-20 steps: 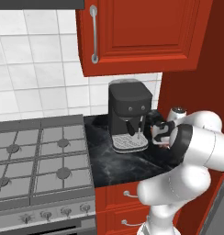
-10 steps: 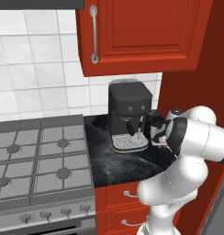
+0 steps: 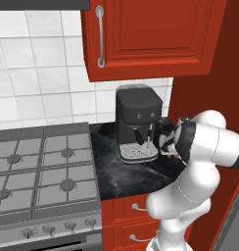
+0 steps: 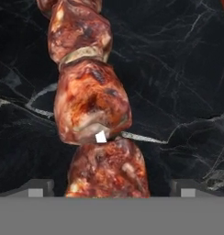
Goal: Store the kebab skewer in the freezer for long-term storage. Close the freezer door after placing the cooked food.
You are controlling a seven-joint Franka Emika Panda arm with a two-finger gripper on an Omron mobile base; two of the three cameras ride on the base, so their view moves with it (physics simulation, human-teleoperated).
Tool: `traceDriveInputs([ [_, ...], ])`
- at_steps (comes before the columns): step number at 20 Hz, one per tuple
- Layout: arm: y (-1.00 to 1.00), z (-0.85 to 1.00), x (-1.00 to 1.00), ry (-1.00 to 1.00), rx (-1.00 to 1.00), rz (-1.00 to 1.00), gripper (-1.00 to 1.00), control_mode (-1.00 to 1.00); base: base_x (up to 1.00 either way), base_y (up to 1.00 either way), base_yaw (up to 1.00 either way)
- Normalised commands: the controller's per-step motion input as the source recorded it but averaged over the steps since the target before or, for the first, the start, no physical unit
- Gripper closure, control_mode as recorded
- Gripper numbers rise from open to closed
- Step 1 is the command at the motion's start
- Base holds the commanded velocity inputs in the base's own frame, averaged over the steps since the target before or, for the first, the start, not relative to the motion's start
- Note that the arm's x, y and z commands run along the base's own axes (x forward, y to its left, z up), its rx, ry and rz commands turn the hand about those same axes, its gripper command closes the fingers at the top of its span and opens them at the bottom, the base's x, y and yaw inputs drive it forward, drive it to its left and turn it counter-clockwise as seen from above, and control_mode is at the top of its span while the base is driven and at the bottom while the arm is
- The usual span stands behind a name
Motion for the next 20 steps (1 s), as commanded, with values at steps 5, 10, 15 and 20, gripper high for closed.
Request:
traceDriveInputs([
  [5,0.00,0.00,0.17,0.00,0.00,0.00,-1.00,-1.00,0.00,0.00,0.00],
  [10,-0.05,-0.07,0.03,0.00,0.00,0.00,-1.00,-1.00,0.00,0.00,0.00],
  [15,-0.01,-0.09,0.00,0.00,0.00,0.00,-1.00,-1.00,0.00,0.00,0.00],
  [20,0.00,-0.03,0.00,0.00,0.00,0.00,1.00,-1.00,0.00,0.00,0.00],
])
